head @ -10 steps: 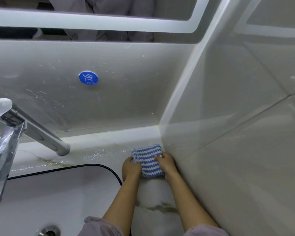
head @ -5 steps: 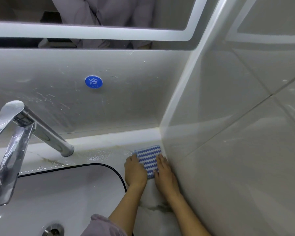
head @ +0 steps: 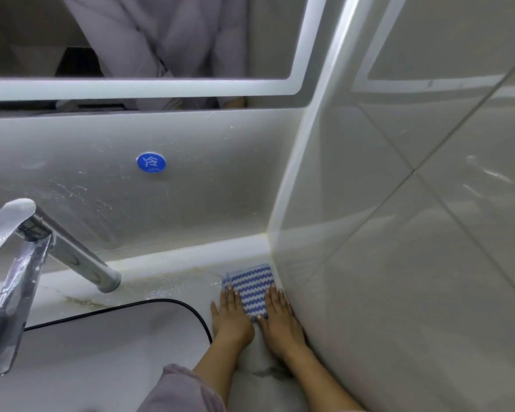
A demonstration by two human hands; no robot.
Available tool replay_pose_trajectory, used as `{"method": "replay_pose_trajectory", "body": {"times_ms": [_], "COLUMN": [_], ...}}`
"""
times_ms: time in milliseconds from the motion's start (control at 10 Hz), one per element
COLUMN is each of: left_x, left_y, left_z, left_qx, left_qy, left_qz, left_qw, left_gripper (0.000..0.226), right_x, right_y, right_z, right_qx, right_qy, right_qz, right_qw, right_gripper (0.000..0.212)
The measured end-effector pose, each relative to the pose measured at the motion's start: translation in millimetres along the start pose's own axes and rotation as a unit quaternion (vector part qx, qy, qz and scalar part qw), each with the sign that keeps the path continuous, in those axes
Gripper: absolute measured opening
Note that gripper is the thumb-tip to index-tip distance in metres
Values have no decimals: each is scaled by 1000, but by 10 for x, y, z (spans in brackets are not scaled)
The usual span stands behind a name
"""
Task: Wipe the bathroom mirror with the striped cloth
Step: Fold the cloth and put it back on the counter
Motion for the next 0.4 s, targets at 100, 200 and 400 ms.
{"method": "replay_pose_trajectory", "body": {"times_ms": [100, 200, 400], "left_x": [-33, -121, -520], "left_y": [-62, -137, -277], "left_z": [-14, -36, -96], "left_qx": [9, -31, -136], "left_qy": [3, 5, 70], "left_qz": [-4, -2, -88], "left_qw": [1000, 999, 984], "left_gripper": [72, 70, 60], "right_x": [39, 48, -275], "right_y": [-111, -320, -668], "right_z": [40, 86, 236], "right_qx": [6, 62, 106], "right_qy": [20, 47, 21], "right_qz": [42, 67, -3], "right_qw": [999, 995, 994], "right_gripper": [62, 53, 45]}}
Point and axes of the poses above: each hand's wrist, its own x-axis towards the middle knuckle, its own y-axis out of the palm, z = x × y, the point moved 2 cm from there along x, towards the middle knuckle, and after that the axes turned 6 degrees about -x, right-handed, at the moved point
